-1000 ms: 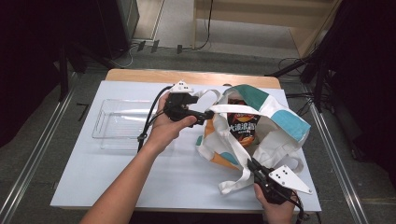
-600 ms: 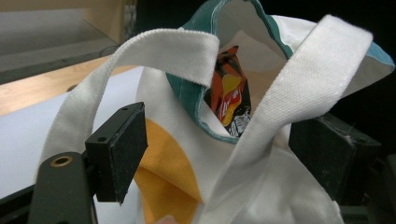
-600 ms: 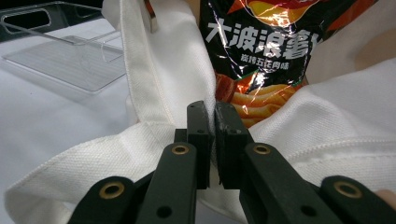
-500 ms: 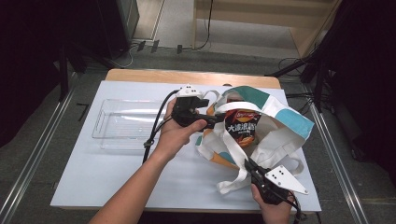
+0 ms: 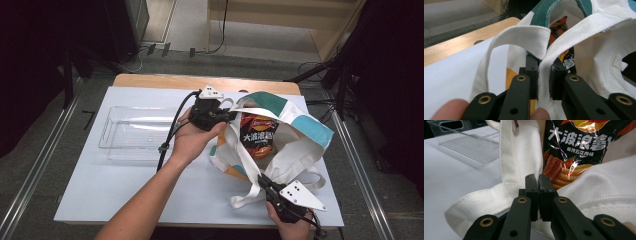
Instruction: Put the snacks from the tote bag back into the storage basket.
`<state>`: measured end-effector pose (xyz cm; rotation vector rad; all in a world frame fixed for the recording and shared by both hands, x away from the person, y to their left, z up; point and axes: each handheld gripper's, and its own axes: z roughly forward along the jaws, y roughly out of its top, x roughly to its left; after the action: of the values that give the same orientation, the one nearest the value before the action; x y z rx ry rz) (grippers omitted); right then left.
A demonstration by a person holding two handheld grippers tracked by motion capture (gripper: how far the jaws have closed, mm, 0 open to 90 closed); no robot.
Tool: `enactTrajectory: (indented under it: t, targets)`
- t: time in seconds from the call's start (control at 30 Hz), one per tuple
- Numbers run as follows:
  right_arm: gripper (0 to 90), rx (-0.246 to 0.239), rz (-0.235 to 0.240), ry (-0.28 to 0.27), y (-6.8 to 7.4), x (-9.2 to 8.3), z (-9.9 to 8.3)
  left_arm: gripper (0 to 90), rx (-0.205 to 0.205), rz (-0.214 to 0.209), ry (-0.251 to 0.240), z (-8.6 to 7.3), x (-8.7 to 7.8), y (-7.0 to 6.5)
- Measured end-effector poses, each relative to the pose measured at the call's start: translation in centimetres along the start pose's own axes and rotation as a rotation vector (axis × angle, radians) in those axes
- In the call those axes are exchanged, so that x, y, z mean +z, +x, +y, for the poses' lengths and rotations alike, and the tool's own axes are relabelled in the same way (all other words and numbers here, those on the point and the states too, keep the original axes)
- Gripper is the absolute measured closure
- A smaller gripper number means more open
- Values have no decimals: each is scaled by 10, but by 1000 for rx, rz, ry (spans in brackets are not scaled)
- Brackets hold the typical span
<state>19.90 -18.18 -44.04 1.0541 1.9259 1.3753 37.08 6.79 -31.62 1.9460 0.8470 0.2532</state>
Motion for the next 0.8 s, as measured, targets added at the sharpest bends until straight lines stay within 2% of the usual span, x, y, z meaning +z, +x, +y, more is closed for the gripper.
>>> enactTrajectory:
  t: [0.1, 0.17, 0.2, 0.23, 0.3, 0.37, 0.4, 0.57, 0.67, 0.77, 0.8]
  targets:
    - [889, -14, 13, -2, 5, 1, 1, 838, -16, -28, -5, -1, -3, 2]
    - [879, -36, 23, 2, 9, 2, 1, 839, -1, -38, -1, -2, -3, 0]
    - [847, -48, 18, 1, 10, 2, 1, 840, 8, -47, -1, -3, -3, 0]
    - [775, -47, 16, -10, 10, 1, 2, 840, 5, -54, -2, -3, -3, 0]
    - [673, -29, 26, -45, 7, -4, 6, 838, 2, -84, -2, -3, -3, -1]
    - [608, -11, -15, -87, 1, -13, 14, 831, 4, -116, 3, -4, -3, -1]
    - [595, -4, -41, -106, -3, -17, 18, 818, 5, -118, 5, -4, -3, -2]
    - [554, 50, -140, -196, -23, -38, 41, 764, 21, -111, -7, -2, -9, -3]
    - [480, 55, -213, -240, -29, -44, 55, 757, 13, -110, -6, -2, -9, -3]
    - [481, 54, -214, -263, -32, -45, 65, 728, 6, -116, -16, -3, -9, -3]
    - [505, 74, -198, -249, -34, -43, 68, 723, 5, -120, -18, -3, -9, -3]
